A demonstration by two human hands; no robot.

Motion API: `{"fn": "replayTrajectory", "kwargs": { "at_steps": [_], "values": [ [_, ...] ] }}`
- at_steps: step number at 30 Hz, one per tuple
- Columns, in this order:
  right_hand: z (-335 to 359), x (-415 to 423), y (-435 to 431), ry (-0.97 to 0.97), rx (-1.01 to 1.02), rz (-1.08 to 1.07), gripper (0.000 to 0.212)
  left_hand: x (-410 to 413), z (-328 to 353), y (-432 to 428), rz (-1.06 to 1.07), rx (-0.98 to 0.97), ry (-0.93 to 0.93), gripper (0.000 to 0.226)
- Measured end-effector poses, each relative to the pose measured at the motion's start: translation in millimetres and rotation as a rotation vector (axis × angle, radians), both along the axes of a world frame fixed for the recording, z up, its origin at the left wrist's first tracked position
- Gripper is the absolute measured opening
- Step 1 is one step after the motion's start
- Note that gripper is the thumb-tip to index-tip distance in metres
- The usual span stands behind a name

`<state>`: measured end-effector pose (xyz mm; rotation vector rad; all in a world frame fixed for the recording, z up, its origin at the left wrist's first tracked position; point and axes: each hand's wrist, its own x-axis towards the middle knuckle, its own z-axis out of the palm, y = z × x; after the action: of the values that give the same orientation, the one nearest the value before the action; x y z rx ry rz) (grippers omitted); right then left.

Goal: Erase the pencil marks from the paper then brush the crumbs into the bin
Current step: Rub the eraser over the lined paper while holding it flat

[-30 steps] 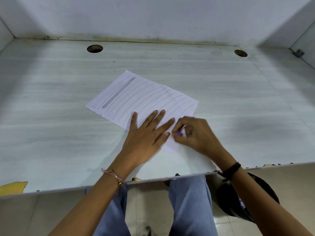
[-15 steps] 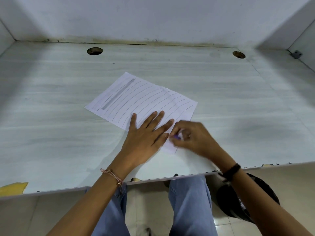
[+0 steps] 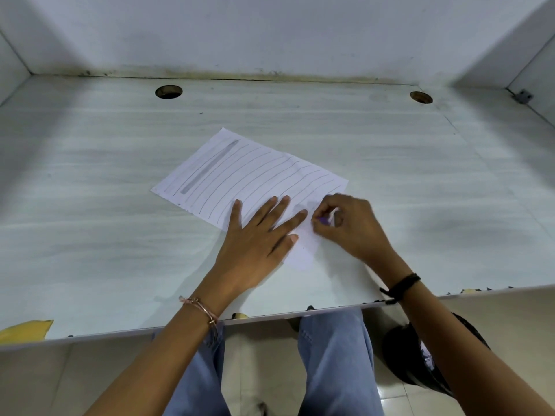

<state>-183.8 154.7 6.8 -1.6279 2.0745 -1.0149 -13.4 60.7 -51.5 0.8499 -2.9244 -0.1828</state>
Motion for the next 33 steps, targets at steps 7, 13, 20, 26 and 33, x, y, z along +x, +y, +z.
{"fn": "replayTrajectory", "kwargs": {
  "at_steps": [7,13,20,26,33],
  "values": [
    [-4,-4,1,-0.026,0.028,-0.023,0.01,1,1,0,-0.007,-0.009,-0.027,0.063],
    [-12,-11,6,0.077,0.029,-0.016,0.008,1,3,2,0.011,0.02,-0.005,0.06],
    [-12,-18,25,-0.265,-0.005,-0.163,0.009,4,4,8,-0.007,-0.032,0.122,0.058],
    [-17,-14,25,-0.172,0.005,-0.187,0.014,-15,14,-3,-0.091,-0.096,0.114,0.067],
    [-12,-4,21,-0.101,-0.006,-0.103,0.013,-22,0,0,-0.068,0.029,-0.001,0.09]
  ]
}}
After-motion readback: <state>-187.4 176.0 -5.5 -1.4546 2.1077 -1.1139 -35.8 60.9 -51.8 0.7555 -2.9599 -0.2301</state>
